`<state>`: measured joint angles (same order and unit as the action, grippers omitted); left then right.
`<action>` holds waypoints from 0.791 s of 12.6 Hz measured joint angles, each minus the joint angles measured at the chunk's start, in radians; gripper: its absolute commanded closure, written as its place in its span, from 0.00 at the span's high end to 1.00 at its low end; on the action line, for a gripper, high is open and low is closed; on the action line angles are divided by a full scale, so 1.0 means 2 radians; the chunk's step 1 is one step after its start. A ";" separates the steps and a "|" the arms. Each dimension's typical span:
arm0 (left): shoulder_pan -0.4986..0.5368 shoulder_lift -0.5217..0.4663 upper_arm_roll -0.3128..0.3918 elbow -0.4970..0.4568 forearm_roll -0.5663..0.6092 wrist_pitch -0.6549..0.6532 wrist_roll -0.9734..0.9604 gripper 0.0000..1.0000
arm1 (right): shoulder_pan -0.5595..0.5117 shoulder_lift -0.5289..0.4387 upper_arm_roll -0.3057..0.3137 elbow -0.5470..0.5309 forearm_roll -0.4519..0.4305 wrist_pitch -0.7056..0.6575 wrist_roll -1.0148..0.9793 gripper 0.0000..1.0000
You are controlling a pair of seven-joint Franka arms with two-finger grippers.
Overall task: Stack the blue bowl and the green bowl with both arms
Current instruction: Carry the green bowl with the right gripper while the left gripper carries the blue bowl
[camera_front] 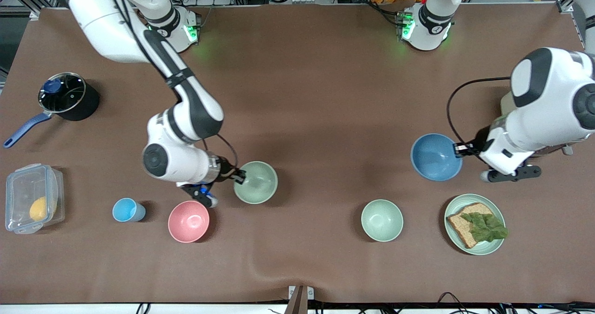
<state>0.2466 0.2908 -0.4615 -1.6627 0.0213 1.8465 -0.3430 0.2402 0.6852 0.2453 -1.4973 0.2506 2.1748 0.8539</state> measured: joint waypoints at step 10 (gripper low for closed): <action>-0.047 0.035 -0.044 0.000 -0.001 0.006 -0.145 0.00 | 0.123 0.067 -0.005 0.024 0.000 0.123 0.049 0.00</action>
<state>0.1534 0.3610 -0.5486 -1.6628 0.0200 1.8587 -0.6331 0.4853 0.8198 0.2347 -1.4485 0.2506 2.4216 0.9520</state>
